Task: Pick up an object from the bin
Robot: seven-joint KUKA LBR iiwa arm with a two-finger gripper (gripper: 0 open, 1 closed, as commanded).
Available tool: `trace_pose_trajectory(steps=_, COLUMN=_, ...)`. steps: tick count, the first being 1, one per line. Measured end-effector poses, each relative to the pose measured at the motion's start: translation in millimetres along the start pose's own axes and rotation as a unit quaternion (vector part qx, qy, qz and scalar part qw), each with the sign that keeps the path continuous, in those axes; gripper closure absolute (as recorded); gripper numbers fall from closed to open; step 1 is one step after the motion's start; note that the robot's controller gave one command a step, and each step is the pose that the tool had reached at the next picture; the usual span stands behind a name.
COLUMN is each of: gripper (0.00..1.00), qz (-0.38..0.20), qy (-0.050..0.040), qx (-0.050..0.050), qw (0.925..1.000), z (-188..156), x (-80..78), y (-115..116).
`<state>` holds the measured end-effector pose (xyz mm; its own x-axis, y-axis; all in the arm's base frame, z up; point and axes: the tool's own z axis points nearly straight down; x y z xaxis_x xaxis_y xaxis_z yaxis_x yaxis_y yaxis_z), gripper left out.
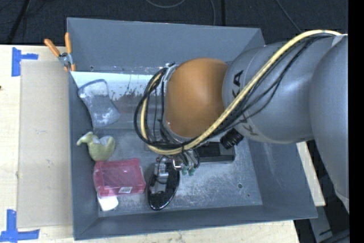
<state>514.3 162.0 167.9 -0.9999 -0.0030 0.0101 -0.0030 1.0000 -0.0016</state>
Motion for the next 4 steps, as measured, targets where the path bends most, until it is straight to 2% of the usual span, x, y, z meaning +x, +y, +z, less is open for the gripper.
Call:
trace_pose_trajectory(steps=1, gripper=0.00, qz=0.002, qy=-0.0037, qx=-0.001, qw=1.0000, z=-4.1, x=-1.9, y=-0.7)
trace_pose_trajectory(steps=2, gripper=0.00, qz=0.030, qy=-0.0046, qx=-0.002, qw=0.9996, z=23.1, x=-1.4, y=-30.9)
trace_pose_trajectory(steps=3, gripper=0.00, qz=0.003, qy=-0.0016, qx=0.000, qw=1.0000, z=48.6, x=18.2, y=-63.0)
trace_pose_trajectory(steps=4, gripper=0.00, qz=-0.117, qy=0.0004, qx=0.000, qw=0.9931, z=1.6, x=19.2, y=-61.6)
